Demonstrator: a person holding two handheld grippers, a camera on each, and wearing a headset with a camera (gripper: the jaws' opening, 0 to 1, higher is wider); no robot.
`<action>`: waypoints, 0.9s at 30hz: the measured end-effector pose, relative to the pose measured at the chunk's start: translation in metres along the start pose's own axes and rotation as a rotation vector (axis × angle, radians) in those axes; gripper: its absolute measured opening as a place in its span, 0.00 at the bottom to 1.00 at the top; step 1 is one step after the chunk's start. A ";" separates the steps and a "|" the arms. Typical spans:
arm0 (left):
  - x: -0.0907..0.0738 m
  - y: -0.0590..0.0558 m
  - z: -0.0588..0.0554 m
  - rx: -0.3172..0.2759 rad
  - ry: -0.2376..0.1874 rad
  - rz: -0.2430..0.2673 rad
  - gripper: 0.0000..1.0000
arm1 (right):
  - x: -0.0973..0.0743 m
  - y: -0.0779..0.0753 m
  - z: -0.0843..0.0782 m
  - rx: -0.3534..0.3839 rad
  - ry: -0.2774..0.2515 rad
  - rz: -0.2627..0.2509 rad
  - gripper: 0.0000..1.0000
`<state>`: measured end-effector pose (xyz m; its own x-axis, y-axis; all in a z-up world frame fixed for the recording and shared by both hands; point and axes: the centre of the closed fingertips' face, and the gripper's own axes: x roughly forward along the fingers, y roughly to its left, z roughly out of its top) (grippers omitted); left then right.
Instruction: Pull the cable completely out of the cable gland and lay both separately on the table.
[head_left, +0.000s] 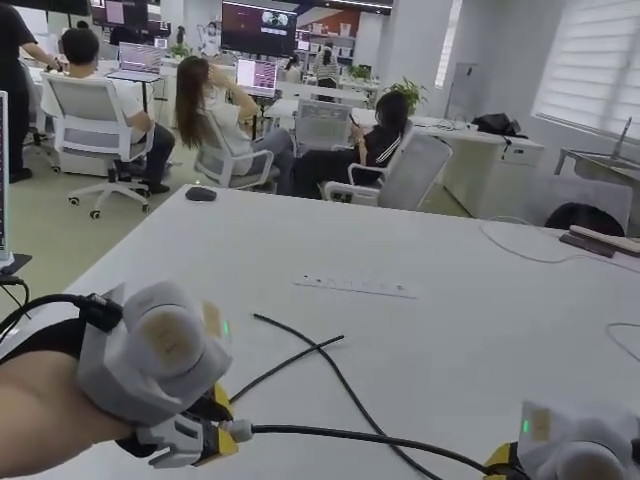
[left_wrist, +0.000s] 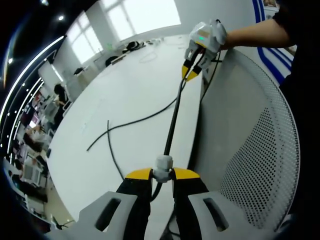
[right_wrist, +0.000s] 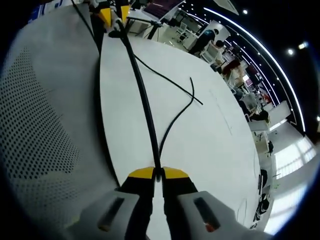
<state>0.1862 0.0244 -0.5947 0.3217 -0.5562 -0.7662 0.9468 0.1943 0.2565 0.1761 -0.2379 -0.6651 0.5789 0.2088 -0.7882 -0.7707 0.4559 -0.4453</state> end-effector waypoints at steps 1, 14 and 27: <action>0.000 0.000 0.000 0.001 0.002 0.000 0.16 | 0.001 -0.001 -0.004 0.002 0.010 -0.003 0.03; 0.001 -0.003 0.008 -0.015 -0.013 -0.001 0.16 | 0.003 0.004 -0.031 0.114 0.107 0.037 0.13; 0.007 -0.019 0.037 0.043 -0.029 0.003 0.16 | -0.034 0.042 0.144 0.151 -0.318 0.223 0.33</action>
<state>0.1701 -0.0133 -0.5828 0.3236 -0.5791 -0.7483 0.9452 0.1612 0.2839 0.1625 -0.1013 -0.5953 0.4740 0.5625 -0.6774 -0.8522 0.4865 -0.1924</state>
